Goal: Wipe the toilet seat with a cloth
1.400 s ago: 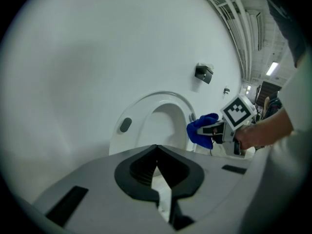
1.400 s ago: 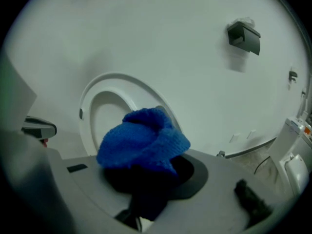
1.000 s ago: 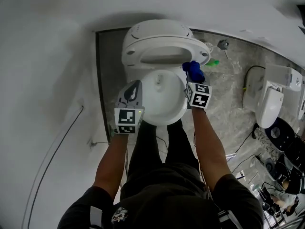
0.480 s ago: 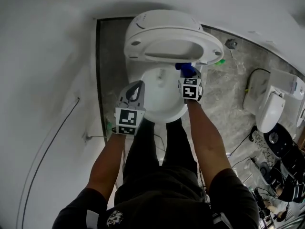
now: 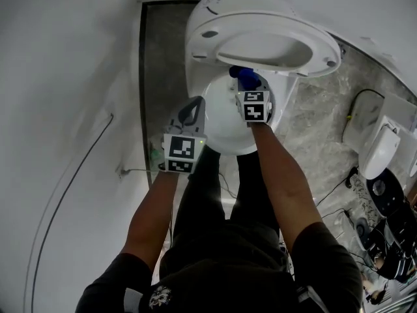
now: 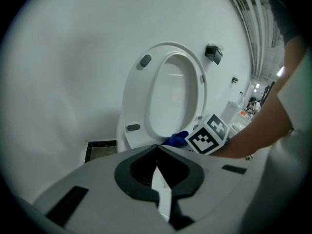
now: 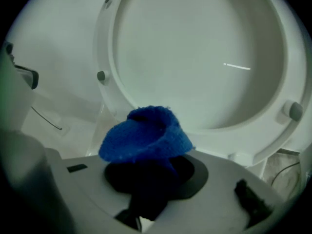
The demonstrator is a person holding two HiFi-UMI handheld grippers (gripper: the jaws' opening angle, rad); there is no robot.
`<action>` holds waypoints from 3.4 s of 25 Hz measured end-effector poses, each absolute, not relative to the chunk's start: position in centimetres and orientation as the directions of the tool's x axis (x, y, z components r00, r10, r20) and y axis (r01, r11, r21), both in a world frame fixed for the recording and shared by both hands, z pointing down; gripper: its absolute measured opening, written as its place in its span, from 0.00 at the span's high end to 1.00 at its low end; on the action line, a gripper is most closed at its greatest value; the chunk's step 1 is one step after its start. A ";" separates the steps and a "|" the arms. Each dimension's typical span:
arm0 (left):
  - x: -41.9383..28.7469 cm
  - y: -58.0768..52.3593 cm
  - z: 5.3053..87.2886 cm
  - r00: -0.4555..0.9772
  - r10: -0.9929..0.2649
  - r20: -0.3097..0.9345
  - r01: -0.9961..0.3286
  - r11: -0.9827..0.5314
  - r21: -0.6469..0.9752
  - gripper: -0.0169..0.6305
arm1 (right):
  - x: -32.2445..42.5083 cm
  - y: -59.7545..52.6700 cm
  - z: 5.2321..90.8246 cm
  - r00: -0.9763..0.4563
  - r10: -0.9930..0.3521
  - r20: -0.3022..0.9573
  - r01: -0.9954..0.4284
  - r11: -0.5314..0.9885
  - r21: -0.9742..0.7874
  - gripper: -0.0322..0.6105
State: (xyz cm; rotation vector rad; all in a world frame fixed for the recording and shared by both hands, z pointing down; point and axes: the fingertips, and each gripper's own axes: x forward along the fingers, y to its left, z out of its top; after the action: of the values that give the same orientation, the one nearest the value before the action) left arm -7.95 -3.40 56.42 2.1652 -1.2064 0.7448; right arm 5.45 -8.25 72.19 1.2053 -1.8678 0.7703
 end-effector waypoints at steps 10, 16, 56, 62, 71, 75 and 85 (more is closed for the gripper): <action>-13.4 -3.4 56.5 0.368 -0.607 0.704 -0.917 -0.362 0.167 0.96 | -2.8 -10.0 69.3 -0.376 -0.486 0.789 -0.893 0.418 -0.168 0.80; -15.0 -3.5 55.2 0.346 -0.638 0.688 -0.931 -0.326 0.166 0.96 | -5.6 -10.7 64.5 -0.428 -0.559 0.710 -0.877 0.447 -0.177 0.80; -1.7 -20.7 39.3 0.384 -0.748 0.541 -0.668 -0.630 -0.396 0.77 | 6.8 -10.5 35.3 -0.388 -0.842 0.374 -0.921 0.358 -0.151 0.80; -1.6 -20.1 38.7 0.334 -0.802 0.494 -0.686 -0.567 -0.456 0.90 | 7.9 -10.4 34.2 -0.386 -0.856 0.344 -0.922 0.360 -0.140 0.80; -1.8 -16.4 37.7 0.368 -0.778 0.509 -0.638 -0.609 -0.470 0.91 | 8.5 -9.3 32.5 -0.395 -0.862 0.317 -0.918 0.363 -0.156 0.80; -1.9 -13.6 37.3 0.405 -0.747 0.527 -0.606 -0.651 -0.457 0.90 | 8.3 -7.8 32.1 -0.406 -0.859 0.312 -0.910 0.346 -0.230 0.80; -2.7 -5.7 38.0 0.504 -0.630 0.591 -0.457 -0.775 -0.436 0.88 | 7.0 -3.1 29.9 -0.411 -0.858 0.308 -0.904 0.342 -0.256 0.80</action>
State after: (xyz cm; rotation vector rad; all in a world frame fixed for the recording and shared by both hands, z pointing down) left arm -2.65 -5.74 38.04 2.9130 -1.0701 1.3039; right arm 6.98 -3.08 29.89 1.6330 -2.4738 0.5927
